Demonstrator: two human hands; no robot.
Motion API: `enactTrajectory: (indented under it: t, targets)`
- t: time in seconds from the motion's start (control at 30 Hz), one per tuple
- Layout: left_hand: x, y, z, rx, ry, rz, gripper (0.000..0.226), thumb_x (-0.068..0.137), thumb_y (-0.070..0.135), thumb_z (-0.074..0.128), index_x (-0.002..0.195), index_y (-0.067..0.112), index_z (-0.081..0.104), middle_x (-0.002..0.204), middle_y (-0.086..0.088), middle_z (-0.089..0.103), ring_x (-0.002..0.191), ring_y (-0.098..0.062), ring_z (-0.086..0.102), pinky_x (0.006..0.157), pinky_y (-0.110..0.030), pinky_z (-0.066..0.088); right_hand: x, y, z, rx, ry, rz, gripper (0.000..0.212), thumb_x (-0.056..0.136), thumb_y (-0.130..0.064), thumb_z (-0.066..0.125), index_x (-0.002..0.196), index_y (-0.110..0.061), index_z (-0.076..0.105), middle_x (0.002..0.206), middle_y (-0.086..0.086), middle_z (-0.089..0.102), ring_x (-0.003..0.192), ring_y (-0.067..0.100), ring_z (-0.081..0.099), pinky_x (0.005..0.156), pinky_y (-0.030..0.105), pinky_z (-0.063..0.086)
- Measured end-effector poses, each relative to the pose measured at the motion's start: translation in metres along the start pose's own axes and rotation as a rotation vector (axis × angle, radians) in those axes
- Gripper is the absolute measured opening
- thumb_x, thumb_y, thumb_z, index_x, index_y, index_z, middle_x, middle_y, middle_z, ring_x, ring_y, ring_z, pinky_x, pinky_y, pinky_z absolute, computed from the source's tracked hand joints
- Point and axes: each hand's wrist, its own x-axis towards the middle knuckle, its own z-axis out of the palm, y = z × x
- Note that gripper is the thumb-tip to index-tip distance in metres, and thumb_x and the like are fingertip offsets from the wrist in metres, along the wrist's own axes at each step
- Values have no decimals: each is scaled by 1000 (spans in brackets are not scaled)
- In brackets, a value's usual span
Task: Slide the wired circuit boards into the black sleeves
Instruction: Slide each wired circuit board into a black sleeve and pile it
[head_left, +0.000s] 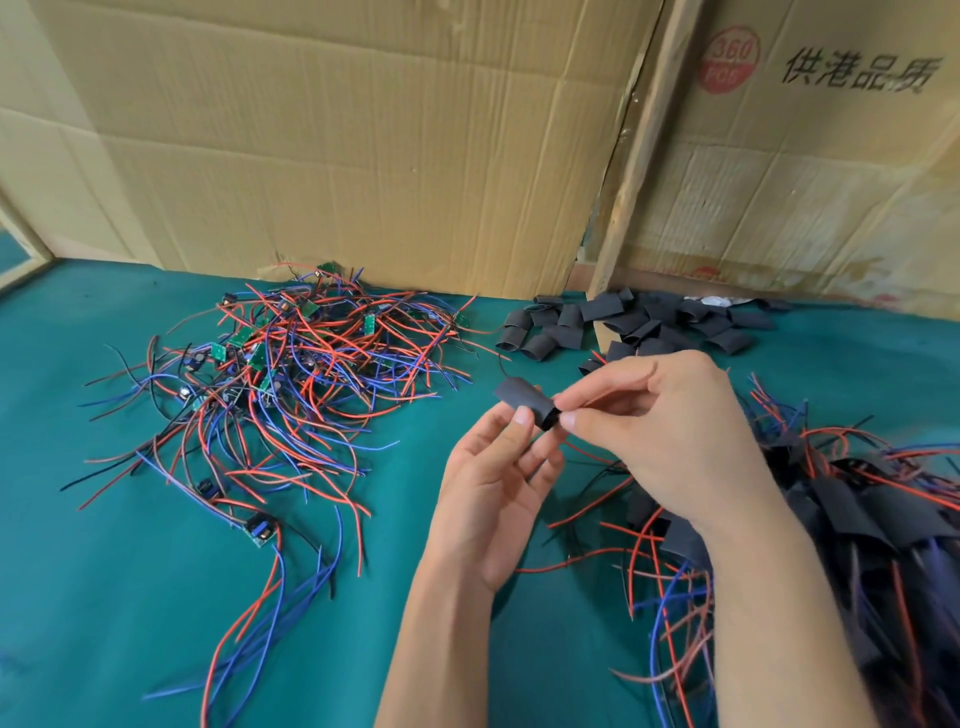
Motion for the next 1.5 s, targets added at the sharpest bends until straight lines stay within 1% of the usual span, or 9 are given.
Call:
enactTrajectory:
  t: [0.23, 0.33, 0.43, 0.63, 0.8, 0.93, 1.03, 1.13, 1.5]
  targets:
    - [3, 3, -1, -33, 34, 5, 8, 87, 7, 63, 89, 14, 61, 88, -9, 72, 74, -16, 70, 73, -25, 59, -2, -9, 7, -99, -113, 5, 23, 74, -1, 83, 78, -24, 81, 69, -13, 75, 65, -2, 71, 68, 11, 54]
    - [3, 4, 0, 53, 24, 35, 10, 87, 5, 61, 93, 11, 66, 93, -12, 76, 78, -17, 74, 70, -23, 58, -5, -10, -13, -100, -205, 88, 27, 74, -5, 81, 86, -29, 80, 78, -11, 78, 76, 4, 75, 84, 34, 62]
    - [3, 1, -2, 283, 75, 107, 15, 91, 3, 62, 106, 5, 63, 98, -16, 75, 87, -25, 76, 69, -24, 58, -10, -11, -36, -129, 46, 95, 23, 69, -30, 73, 89, -40, 78, 75, -12, 77, 72, 8, 74, 84, 46, 61]
    - [3, -15, 8, 829, 19, 83, 3, 90, 11, 74, 92, 10, 72, 76, -4, 74, 55, -19, 72, 39, -20, 47, -22, -23, -69, -3, 414, 75, 26, 64, -45, 66, 86, -40, 77, 74, -7, 77, 73, 17, 75, 83, 58, 59]
    - [2, -31, 19, 1230, -110, 157, 9, 86, 23, 79, 79, 21, 74, 59, 10, 67, 42, -11, 66, 37, -11, 36, 0, -34, -51, -238, 239, 84, 14, 74, -29, 71, 81, -41, 75, 64, -20, 71, 66, -3, 67, 65, 20, 51]
    - [5, -18, 12, 1328, 166, 433, 13, 88, 26, 72, 76, 21, 70, 60, 7, 66, 47, -9, 65, 55, -24, 52, 69, -20, -22, -414, 84, 127, 11, 79, -14, 71, 78, -22, 77, 74, -11, 73, 87, 15, 70, 75, 26, 54]
    - [8, -1, -2, 1295, 426, 549, 16, 89, 22, 71, 73, 19, 68, 59, 6, 64, 56, -18, 67, 66, -37, 56, 117, 4, 3, -620, -156, 301, 33, 87, -14, 65, 119, -17, 67, 128, 12, 65, 119, 35, 58, 100, 41, 51]
    - [9, 5, -10, 1297, 536, 514, 13, 89, 18, 69, 76, 17, 69, 63, 4, 67, 62, -19, 67, 71, -38, 54, 125, 35, 18, -817, -284, 415, 44, 92, -20, 59, 134, -11, 52, 141, 20, 51, 125, 39, 54, 99, 41, 50]
    - [9, 3, -8, 1300, 540, 410, 11, 87, 14, 65, 81, 22, 71, 60, 11, 61, 64, -16, 59, 67, -29, 47, 132, 42, 18, -634, 109, 418, 24, 88, -8, 66, 111, -11, 73, 125, 20, 61, 115, 38, 60, 80, 34, 48]
